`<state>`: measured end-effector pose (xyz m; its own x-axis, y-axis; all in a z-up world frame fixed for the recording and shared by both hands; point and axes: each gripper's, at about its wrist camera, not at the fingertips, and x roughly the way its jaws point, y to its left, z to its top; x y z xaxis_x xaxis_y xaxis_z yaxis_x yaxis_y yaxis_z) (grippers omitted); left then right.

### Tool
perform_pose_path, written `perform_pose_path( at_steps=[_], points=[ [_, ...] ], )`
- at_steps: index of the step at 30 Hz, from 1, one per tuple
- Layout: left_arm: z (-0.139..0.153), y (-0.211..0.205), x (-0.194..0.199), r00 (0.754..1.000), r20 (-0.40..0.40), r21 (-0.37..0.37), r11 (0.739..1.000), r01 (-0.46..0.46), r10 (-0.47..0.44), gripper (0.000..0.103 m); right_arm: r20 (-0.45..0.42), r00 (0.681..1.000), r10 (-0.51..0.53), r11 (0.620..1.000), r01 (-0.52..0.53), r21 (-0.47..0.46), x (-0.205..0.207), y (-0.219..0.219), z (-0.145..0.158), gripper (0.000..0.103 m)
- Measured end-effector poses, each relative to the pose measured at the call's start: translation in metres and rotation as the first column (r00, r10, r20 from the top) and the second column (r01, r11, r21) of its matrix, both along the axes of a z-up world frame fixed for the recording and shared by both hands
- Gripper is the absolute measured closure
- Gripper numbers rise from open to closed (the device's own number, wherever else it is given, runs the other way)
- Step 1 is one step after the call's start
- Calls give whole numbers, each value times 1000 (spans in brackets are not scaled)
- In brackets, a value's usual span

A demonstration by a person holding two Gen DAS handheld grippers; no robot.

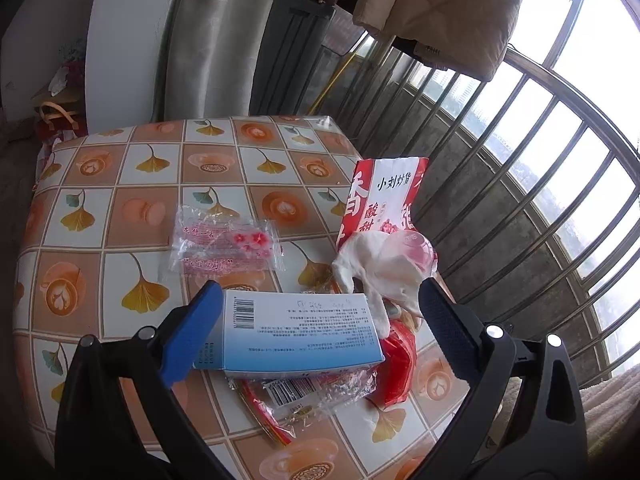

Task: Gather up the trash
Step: 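Push the tissue down into the wastebasket with the right tool, then withdraw the right tool from the wastebasket toward the table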

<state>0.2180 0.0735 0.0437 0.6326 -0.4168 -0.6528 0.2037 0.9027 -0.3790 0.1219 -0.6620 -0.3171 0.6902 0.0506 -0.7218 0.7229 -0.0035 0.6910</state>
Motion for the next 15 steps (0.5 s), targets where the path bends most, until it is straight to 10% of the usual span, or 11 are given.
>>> perform_pose_path(
  at_steps=[6,10,15],
  points=[
    [0,7,-3,999,17,-11,1000,-27,27,9,56,953,-297,953,292,75,-37,-18,-1,96],
    [0,12,-4,999,18,-21,999,-47,47,9,47,929,-367,923,357,144,-39,-18,-12,47],
    [-1,17,-5,998,20,-38,998,-54,55,9,28,930,-365,921,357,154,-41,-15,-13,45]
  ],
)
